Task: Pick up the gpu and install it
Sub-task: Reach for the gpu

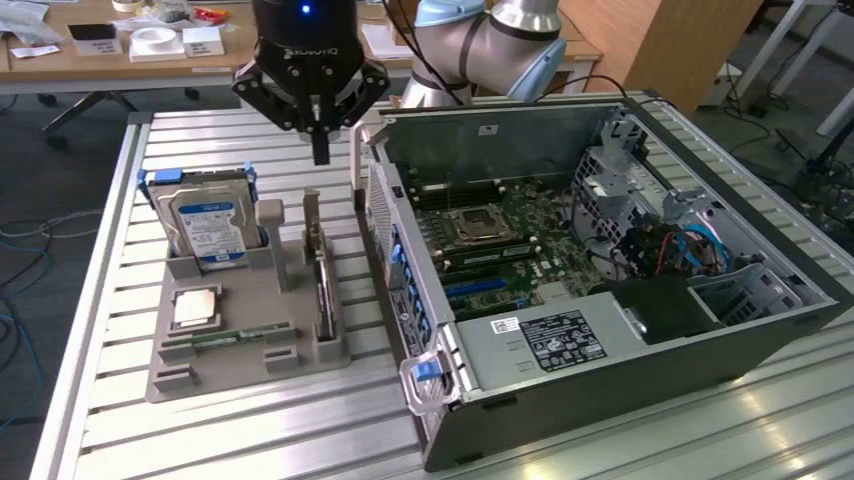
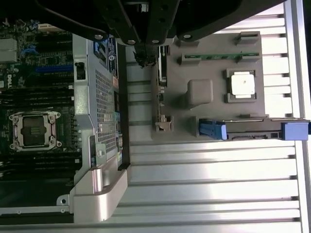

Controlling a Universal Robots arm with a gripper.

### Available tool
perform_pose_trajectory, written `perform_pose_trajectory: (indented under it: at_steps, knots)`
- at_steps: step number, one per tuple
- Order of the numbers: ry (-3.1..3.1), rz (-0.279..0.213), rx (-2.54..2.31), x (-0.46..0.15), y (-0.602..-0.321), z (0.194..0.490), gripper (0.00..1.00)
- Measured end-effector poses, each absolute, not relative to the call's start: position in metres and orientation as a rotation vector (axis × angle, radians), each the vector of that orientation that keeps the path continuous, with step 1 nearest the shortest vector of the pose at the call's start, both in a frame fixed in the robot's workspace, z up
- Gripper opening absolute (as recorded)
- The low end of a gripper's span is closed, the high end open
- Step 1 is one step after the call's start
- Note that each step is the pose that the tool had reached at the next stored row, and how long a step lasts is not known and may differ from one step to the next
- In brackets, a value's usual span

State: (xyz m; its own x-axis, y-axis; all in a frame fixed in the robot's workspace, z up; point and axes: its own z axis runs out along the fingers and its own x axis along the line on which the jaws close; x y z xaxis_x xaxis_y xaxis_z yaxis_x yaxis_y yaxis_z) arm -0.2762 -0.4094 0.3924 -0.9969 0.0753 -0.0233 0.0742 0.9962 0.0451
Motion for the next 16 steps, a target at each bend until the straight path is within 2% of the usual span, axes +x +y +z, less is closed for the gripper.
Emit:
perform_pose_trajectory:
  at_steps: [16]
  knots:
    - [3.114,0.069,0.117,-0.287,-0.451,0.392,0.11]
